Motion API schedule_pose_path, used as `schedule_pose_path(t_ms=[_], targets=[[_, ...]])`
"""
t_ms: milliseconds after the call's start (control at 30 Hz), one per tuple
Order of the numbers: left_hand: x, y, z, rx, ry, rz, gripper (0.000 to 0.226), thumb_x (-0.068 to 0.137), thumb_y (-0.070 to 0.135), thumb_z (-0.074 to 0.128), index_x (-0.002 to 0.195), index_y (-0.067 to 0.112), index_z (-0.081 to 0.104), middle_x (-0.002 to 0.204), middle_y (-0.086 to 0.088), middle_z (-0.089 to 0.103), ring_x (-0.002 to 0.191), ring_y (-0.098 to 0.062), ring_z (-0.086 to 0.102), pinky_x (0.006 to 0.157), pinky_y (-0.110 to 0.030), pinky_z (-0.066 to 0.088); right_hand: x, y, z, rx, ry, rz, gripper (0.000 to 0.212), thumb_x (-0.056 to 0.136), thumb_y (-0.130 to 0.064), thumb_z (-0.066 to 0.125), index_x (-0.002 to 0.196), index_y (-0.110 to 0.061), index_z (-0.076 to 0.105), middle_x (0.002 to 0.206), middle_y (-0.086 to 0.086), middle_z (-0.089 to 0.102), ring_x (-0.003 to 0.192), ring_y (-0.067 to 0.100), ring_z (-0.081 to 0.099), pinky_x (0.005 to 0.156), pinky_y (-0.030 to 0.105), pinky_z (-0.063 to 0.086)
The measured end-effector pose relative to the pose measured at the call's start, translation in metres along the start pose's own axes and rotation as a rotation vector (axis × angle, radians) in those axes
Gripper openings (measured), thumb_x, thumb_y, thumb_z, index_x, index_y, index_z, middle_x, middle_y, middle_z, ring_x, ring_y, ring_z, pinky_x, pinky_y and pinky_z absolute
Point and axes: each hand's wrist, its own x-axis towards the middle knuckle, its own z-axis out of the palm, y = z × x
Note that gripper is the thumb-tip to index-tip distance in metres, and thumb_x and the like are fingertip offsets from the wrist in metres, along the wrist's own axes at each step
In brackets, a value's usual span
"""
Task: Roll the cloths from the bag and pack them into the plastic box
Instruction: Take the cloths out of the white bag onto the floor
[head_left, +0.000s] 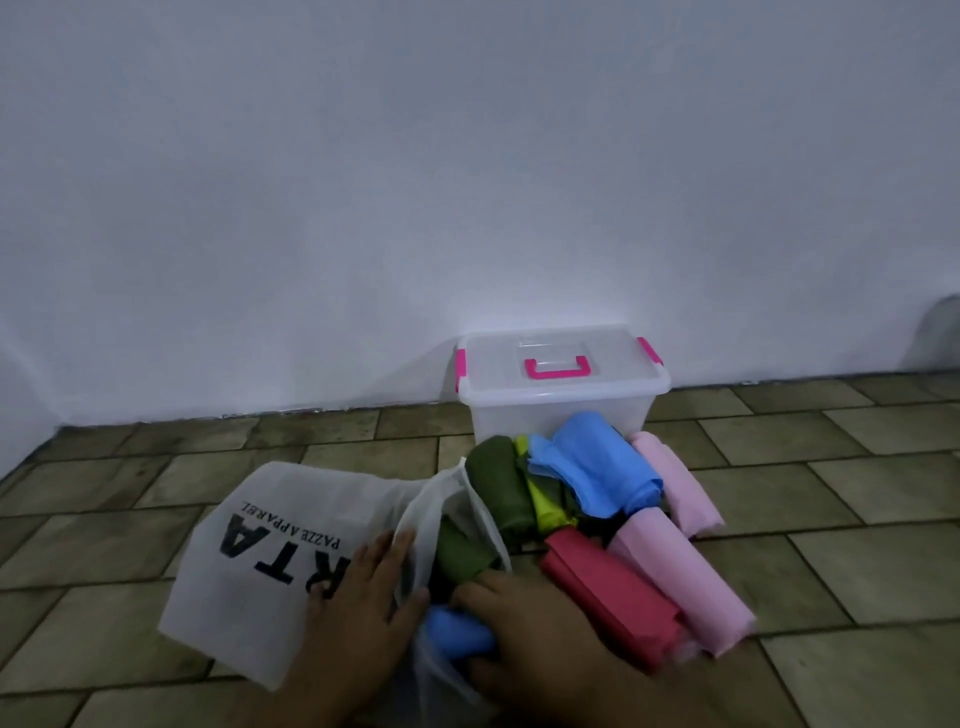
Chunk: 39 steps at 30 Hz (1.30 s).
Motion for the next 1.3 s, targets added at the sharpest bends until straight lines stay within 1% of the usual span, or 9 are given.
schedule_pose_path(t_ms=[233,467,600,800,933,1033,1133,1200,1300], targets=[[0.009,0.002,0.01,-0.026,-0.054,-0.035,0.061,0.09,0.067,0.018,0.141,0.052,-0.012,0.159,0.016,-0.006,0.145,-0.009,-0.002,0.116,-0.054,0.001,-0.041,0.045,-0.07,0.59,0.485,0.393,0.047,0.069,-0.008,0.078,0.097,-0.044,0.067,0.097,-0.024,0.068,0.086,-0.006,0.064,0.069,0.008,0.048],[0.013,0.015,0.026,0.073,-0.051,-0.053,0.069,0.089,0.068,0.018,0.145,0.045,-0.017,0.159,0.012,-0.012,0.146,-0.016,-0.009,0.113,-0.058,-0.005,-0.046,0.12,-0.093,0.875,1.058,0.798,0.021,0.077,-0.014,0.073,0.083,-0.032,0.064,0.082,-0.003,0.069,0.067,0.016,0.065,0.051,0.027,0.052],[0.01,0.014,0.025,0.073,-0.051,-0.054,0.068,0.091,0.065,0.021,0.144,0.046,-0.019,0.159,0.013,-0.013,0.146,-0.014,-0.01,0.112,-0.057,-0.006,-0.026,0.141,-0.079,0.612,0.896,0.996,0.026,0.074,-0.022,0.076,0.096,-0.023,0.061,0.09,0.009,0.065,0.074,0.031,0.064,0.068,0.046,0.055],[0.005,0.014,0.023,0.064,-0.047,-0.051,0.067,0.091,0.065,0.021,0.143,0.047,-0.018,0.158,0.014,-0.014,0.145,-0.012,-0.011,0.113,-0.057,-0.005,-0.013,0.14,-0.078,0.339,0.66,0.922,0.022,0.076,-0.028,0.071,0.092,-0.021,0.057,0.082,0.003,0.062,0.07,0.019,0.057,0.054,0.026,0.035],[0.004,0.013,0.023,0.052,-0.046,-0.051,0.067,0.09,0.066,0.021,0.143,0.049,-0.018,0.158,0.015,-0.014,0.145,-0.011,-0.012,0.113,-0.056,-0.006,-0.017,0.133,-0.085,0.102,0.515,0.954,0.049,0.077,-0.047,0.068,0.115,-0.017,0.06,0.11,0.014,0.059,0.097,0.031,0.058,0.081,0.041,0.049],[0.005,0.013,0.023,0.057,-0.043,-0.055,0.068,0.091,0.066,0.021,0.143,0.048,-0.018,0.158,0.015,-0.014,0.145,-0.012,-0.012,0.112,-0.057,-0.006,-0.016,0.104,-0.085,-0.087,0.547,0.856,0.056,0.076,-0.044,0.069,0.123,-0.017,0.055,0.123,0.014,0.053,0.113,0.033,0.05,0.092,0.045,0.044],[0.006,0.013,0.024,0.061,-0.048,-0.055,0.069,0.09,0.067,0.021,0.143,0.048,-0.019,0.158,0.014,-0.013,0.145,-0.013,-0.012,0.112,-0.057,-0.006,-0.011,0.06,-0.078,-0.041,0.572,0.595,0.045,0.074,-0.042,0.07,0.113,-0.026,0.056,0.111,-0.001,0.053,0.104,0.02,0.052,0.086,0.038,0.046],[0.006,0.012,0.025,0.063,-0.046,-0.051,0.069,0.089,0.068,0.021,0.142,0.049,-0.019,0.159,0.014,-0.013,0.145,-0.013,-0.011,0.112,-0.058,-0.006,-0.008,0.029,-0.061,0.007,0.327,0.405,0.031,0.076,-0.051,0.062,0.101,-0.036,0.05,0.098,-0.014,0.051,0.089,0.008,0.052,0.076,0.027,0.046],[0.005,0.011,0.025,0.074,-0.042,-0.064,0.07,0.089,0.068,0.022,0.144,0.047,-0.018,0.159,0.012,-0.011,0.146,-0.014,-0.01,0.112,-0.058,-0.005,-0.001,0.001,-0.026,-0.104,-0.092,0.29,0.045,0.072,-0.06,0.056,0.104,-0.033,0.041,0.1,-0.005,0.055,0.086,0.017,0.056,0.068,0.03,0.043]])
